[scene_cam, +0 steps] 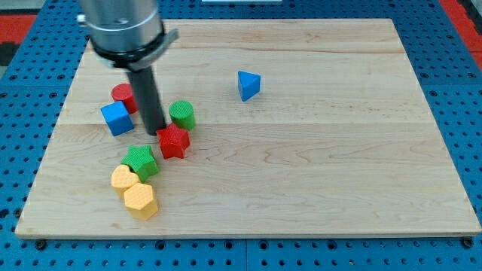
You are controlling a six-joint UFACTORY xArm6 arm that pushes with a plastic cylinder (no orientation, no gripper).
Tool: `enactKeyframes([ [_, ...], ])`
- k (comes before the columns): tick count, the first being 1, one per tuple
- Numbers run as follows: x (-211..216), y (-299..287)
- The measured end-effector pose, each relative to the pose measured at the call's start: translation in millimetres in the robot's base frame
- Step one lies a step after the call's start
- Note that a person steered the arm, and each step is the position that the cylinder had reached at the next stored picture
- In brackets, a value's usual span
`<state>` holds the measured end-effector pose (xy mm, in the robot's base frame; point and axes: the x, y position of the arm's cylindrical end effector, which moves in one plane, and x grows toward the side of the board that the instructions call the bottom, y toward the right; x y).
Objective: Separate the group of blocks away from each other
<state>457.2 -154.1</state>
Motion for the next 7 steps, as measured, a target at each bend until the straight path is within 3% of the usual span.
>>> enactKeyframes([
  [1,44,-25],
  [2,61,14],
  [3,61,17],
  [4,39,22],
  [7,-26,114],
])
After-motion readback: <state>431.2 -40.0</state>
